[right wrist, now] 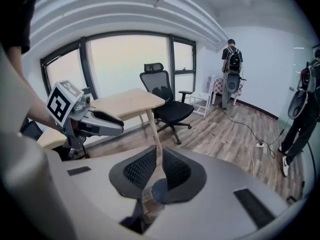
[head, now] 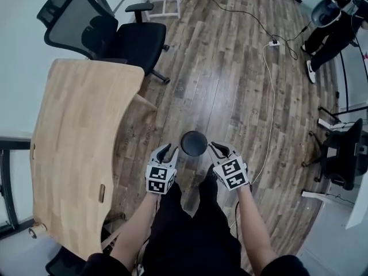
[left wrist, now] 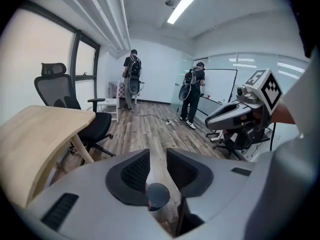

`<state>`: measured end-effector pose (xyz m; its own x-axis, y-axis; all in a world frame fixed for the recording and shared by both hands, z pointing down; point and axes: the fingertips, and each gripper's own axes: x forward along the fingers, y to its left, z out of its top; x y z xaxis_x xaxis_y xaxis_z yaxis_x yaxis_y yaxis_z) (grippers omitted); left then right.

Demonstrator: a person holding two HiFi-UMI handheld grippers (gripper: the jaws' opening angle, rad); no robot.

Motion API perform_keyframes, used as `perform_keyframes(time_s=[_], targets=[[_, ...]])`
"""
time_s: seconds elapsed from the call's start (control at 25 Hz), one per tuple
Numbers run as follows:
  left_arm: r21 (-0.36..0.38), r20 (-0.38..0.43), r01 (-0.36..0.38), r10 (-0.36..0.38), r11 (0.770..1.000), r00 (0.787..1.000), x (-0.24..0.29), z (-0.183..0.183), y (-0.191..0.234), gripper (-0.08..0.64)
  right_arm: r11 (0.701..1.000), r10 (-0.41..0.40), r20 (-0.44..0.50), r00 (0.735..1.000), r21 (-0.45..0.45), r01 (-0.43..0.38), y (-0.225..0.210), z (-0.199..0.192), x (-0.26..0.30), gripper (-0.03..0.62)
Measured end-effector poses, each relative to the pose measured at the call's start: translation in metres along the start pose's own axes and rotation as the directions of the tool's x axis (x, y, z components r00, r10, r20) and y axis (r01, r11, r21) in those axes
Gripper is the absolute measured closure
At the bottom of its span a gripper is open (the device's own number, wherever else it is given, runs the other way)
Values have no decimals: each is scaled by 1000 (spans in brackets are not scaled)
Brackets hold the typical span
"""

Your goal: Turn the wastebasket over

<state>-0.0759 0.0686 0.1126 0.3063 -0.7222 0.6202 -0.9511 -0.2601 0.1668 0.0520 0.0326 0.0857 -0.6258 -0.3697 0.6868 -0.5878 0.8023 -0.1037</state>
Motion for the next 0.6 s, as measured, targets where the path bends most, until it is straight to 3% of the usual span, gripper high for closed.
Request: perform_keyframes(time_s=[0.32, 0.6], targets=[[62, 60, 14, -18, 998, 998, -30, 56, -3, 486, 999, -36, 145, 989, 22, 33, 3, 60, -37, 543], [54, 204, 19, -29, 998, 978, -49, 129, -6, 521, 996, -67, 254, 965, 70, 51, -3, 107, -66, 549]])
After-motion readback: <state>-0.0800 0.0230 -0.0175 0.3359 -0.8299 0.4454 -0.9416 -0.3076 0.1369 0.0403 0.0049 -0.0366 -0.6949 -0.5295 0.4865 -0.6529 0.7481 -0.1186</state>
